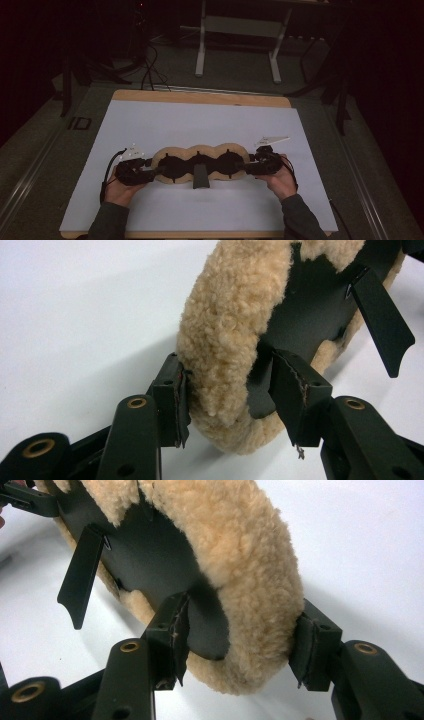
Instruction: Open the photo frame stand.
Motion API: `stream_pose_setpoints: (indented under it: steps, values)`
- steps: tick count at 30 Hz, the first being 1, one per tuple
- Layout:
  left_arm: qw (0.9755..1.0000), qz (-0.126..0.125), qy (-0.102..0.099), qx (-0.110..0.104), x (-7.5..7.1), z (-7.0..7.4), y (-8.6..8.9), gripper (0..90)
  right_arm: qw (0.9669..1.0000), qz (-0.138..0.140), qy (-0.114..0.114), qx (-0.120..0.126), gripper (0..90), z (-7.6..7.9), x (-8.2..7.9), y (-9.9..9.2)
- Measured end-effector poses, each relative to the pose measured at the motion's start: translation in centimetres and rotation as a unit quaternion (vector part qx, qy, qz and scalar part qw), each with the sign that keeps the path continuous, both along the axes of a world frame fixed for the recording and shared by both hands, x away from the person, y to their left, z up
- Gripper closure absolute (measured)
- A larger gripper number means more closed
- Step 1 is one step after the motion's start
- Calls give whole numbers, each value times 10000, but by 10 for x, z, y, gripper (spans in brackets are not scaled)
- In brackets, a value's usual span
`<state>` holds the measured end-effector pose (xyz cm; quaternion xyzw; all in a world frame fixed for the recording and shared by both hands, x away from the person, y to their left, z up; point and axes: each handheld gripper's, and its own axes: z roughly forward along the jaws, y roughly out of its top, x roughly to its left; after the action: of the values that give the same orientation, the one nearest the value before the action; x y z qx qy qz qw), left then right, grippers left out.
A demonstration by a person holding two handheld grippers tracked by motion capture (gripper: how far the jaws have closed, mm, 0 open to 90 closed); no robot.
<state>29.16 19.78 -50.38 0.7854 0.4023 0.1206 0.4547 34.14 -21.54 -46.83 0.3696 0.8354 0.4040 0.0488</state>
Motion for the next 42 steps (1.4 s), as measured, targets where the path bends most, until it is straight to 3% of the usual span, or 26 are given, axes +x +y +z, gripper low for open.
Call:
stream_pose_setpoints:
  steps: [4,6,14,21,29,34,42]
  values:
    - [9999,34,-109,9,1,3,-1,525,10000,-12,5,46,468,0,1,-2]
    - [9998,43,-148,-84,1,4,0,530,10000,-20,1,64,464,0,2,-3]
    - [9995,83,-294,-17,5,9,-1,532,10000,-66,-51,37,457,-1,4,-2]
    - [9989,81,-450,139,12,9,-9,531,9995,-131,-259,-156,442,-2,7,-2]
    - [9986,104,-482,190,19,8,-12,530,9989,-207,-385,-152,439,-6,10,-3]
    - [9981,110,-548,268,23,7,-15,529,9980,-240,-504,-289,434,-7,11,-3]
    - [9974,201,-642,262,33,4,-18,527,9975,-425,-558,-115,425,-14,17,-5]
